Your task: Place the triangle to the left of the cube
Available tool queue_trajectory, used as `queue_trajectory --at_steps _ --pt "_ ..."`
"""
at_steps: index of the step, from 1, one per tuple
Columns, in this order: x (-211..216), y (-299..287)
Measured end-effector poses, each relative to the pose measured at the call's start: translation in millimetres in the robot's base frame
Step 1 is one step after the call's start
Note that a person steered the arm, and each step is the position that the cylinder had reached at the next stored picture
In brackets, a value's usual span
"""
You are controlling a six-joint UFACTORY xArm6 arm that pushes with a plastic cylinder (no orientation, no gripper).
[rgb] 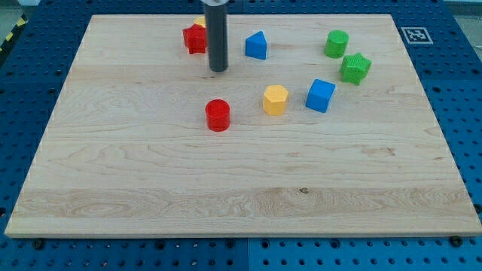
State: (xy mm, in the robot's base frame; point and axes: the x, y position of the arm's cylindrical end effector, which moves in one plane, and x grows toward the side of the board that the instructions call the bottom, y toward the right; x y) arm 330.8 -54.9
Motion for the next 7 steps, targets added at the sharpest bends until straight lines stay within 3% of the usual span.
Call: queue_trajectory --at_steps 3,4,5,7 --pt "-36 13" --pt "-64 39" --pt "-64 86" --pt "9 170"
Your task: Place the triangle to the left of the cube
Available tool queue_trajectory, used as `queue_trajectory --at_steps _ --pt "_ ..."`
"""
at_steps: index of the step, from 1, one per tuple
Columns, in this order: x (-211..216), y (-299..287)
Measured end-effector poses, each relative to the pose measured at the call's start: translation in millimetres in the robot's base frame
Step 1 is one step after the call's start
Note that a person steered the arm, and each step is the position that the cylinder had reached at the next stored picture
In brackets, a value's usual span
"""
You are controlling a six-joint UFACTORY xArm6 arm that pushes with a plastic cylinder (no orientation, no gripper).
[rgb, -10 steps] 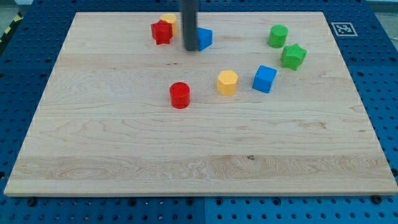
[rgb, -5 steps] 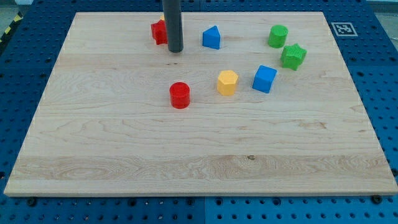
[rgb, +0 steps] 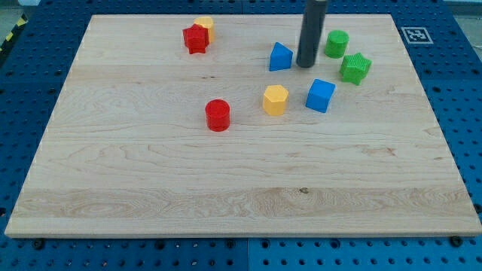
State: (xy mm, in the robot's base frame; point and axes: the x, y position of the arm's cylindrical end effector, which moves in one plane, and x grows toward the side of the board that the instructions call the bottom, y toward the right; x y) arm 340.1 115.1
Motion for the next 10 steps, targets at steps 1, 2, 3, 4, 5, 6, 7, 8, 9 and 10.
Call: queue_trajectory --at_steps 1,2,3,4,5,6,7,8,9,10 --pt "-8 -2" --pt "-22 -19" --pt "-31 -51" --pt "-56 -65" --pt "-66 -93" --pt "-48 -99" --pt "-12 -65" --pt "14 -37" --pt "15 -39" --pt "15 -40"
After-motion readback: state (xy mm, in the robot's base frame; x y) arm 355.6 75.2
